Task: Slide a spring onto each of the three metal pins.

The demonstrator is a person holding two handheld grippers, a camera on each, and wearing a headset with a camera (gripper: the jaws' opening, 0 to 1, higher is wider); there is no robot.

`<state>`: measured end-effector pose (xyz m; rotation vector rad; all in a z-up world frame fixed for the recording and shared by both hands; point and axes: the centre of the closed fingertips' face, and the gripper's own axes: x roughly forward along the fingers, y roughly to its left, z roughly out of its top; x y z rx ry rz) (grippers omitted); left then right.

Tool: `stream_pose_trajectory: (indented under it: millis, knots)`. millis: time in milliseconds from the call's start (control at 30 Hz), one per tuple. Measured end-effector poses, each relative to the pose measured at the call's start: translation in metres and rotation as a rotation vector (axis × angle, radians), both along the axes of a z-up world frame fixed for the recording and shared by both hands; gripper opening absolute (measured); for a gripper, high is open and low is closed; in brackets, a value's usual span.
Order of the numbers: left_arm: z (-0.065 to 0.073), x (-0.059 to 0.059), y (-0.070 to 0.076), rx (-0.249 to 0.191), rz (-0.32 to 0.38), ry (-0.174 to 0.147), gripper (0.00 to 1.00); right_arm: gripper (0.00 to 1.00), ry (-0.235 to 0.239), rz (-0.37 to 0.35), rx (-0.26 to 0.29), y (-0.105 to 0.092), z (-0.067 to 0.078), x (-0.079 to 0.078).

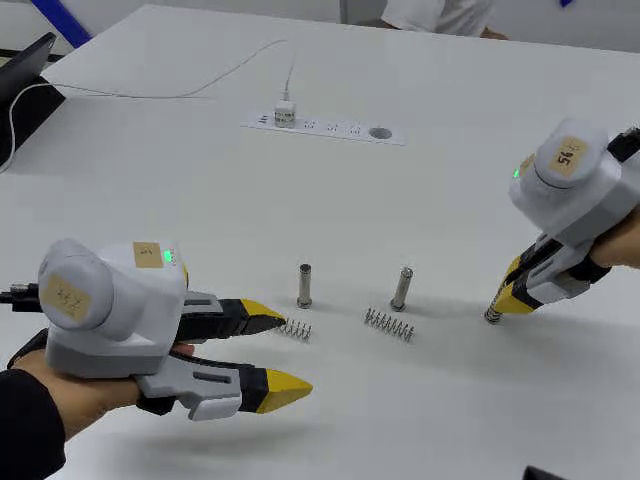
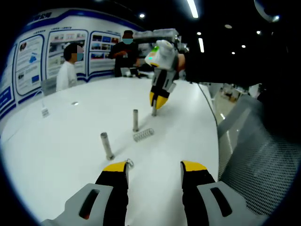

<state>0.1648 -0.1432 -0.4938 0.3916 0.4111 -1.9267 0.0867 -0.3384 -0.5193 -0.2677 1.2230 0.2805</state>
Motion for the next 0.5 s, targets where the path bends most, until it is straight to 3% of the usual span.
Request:
stream_pose_trajectory:
  millis: [500]
  knots:
    - [0.000,0.000,0.001,0.002,-0.002,0.001,0.45,0.25,-0.065,-0.015,-0.018,0.000,0.016,0.003]
